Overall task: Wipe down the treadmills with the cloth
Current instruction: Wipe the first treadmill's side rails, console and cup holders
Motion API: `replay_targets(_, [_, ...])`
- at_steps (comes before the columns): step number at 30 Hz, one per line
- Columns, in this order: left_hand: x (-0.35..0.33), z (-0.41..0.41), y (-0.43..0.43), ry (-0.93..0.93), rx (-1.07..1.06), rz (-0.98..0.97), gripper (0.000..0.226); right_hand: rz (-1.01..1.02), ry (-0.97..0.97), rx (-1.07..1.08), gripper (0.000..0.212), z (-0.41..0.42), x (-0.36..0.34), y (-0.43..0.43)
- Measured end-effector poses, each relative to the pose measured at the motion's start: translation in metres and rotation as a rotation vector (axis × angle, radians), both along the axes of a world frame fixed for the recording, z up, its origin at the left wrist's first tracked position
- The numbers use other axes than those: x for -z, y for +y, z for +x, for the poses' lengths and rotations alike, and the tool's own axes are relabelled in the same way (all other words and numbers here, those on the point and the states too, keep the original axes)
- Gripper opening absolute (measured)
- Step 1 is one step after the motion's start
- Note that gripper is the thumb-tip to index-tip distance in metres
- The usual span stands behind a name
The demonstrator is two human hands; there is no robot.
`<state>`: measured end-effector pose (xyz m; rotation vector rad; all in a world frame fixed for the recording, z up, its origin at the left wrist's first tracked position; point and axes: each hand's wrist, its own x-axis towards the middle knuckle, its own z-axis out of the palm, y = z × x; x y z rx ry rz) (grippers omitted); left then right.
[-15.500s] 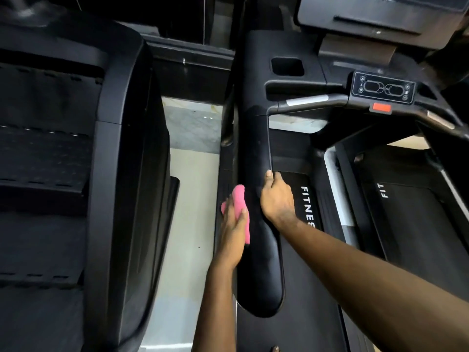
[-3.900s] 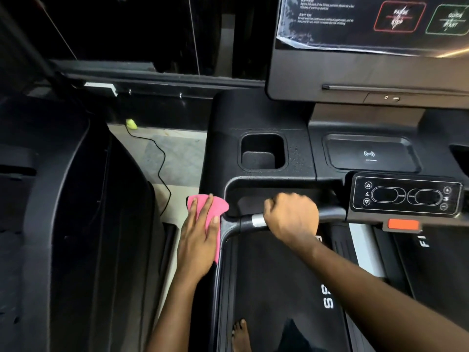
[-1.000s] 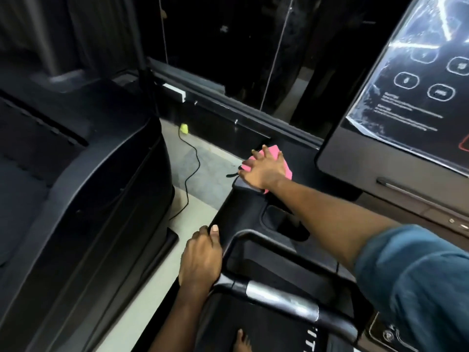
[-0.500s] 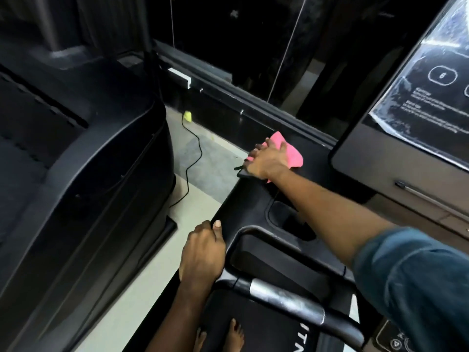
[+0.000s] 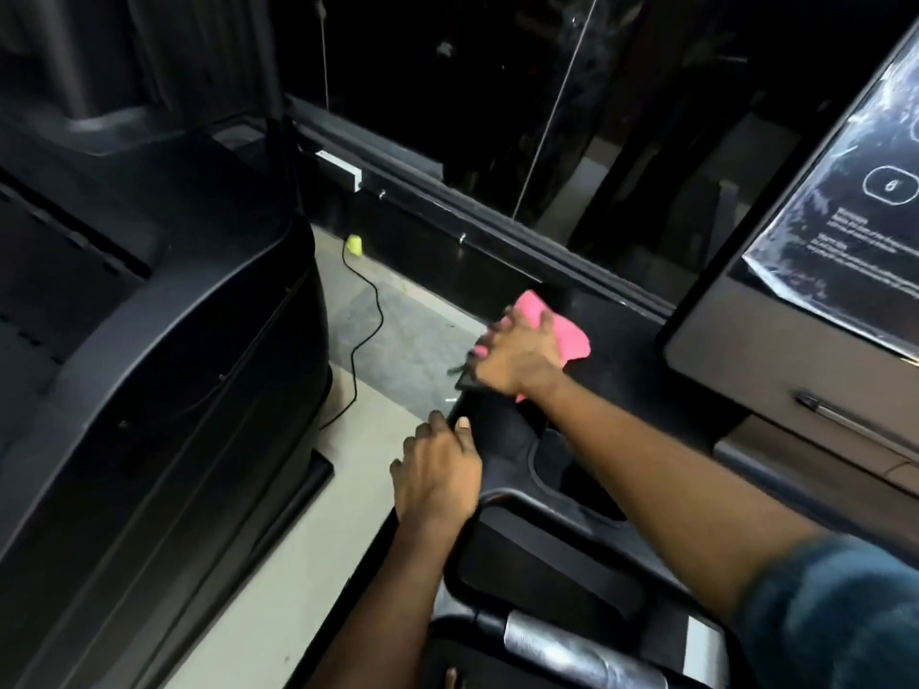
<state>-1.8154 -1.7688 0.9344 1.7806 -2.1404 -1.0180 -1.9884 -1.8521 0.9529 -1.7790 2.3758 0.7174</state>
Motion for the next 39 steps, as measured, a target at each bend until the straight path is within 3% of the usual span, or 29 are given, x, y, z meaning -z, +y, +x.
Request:
replay_targets(3, [0.006, -0.002, -0.002, 0.029, -0.024, 0.034, 0.046, -0.031, -0.101, -0.074, 0.063, -0.017, -0.001, 0.007])
replay_targets(6, [0.009, 0.0, -0.002, 0.041, -0.016, -0.01, 0.048, -0.028, 0.038, 0.117, 0.064, -0.05, -0.008, -0.036])
replay_targets(9, [0.007, 0.0, -0.003, 0.057, -0.024, -0.022, 0.048, 0.145, 0.15, 0.227, 0.056, -0.045, -0.013, -0.074])
replay_targets(14, [0.004, 0.002, 0.001, 0.061, -0.034, -0.021, 0.044, 0.215, 0.045, 0.017, 0.03, 0.006, -0.003, -0.045])
replay_targets(17, [0.003, 0.003, 0.003, 0.072, -0.029, -0.038, 0.041, 0.054, 0.007, 0.048, 0.053, -0.006, 0.0, -0.018])
replay_targets(20, [0.005, 0.004, 0.003, 0.072, -0.038, -0.062, 0.041, -0.115, 0.034, 0.298, 0.068, -0.051, -0.006, -0.043])
replay_targets(23, [0.005, 0.004, 0.003, 0.084, -0.037, -0.048, 0.041, 0.002, 0.049, 0.334, 0.059, -0.061, -0.019, -0.068])
replay_targets(26, [0.002, 0.003, 0.004, 0.08, -0.028, -0.046, 0.04, 0.156, 0.084, 0.079, 0.05, -0.033, -0.016, -0.062])
replay_targets(29, [-0.001, 0.003, 0.005, 0.067, -0.026, -0.054, 0.037, 0.19, -0.074, -0.073, 0.052, -0.015, -0.007, -0.032])
replay_targets(31, [-0.002, 0.003, 0.005, 0.061, -0.038, -0.054, 0.036, 0.152, -0.091, -0.057, 0.052, -0.019, -0.012, -0.033])
replay_targets(34, [-0.002, 0.003, 0.006, 0.044, -0.101, -0.096, 0.031, 0.155, 0.084, 0.103, 0.049, -0.028, -0.015, -0.063])
replay_targets(37, [-0.004, 0.003, 0.006, 0.01, -0.161, -0.102, 0.026, 0.33, 0.11, 0.089, 0.039, -0.017, -0.013, -0.081])
replay_targets(39, [-0.006, 0.01, 0.007, -0.022, -0.192, -0.014, 0.026, 0.459, 0.017, 0.007, 0.031, 0.009, -0.007, -0.073])
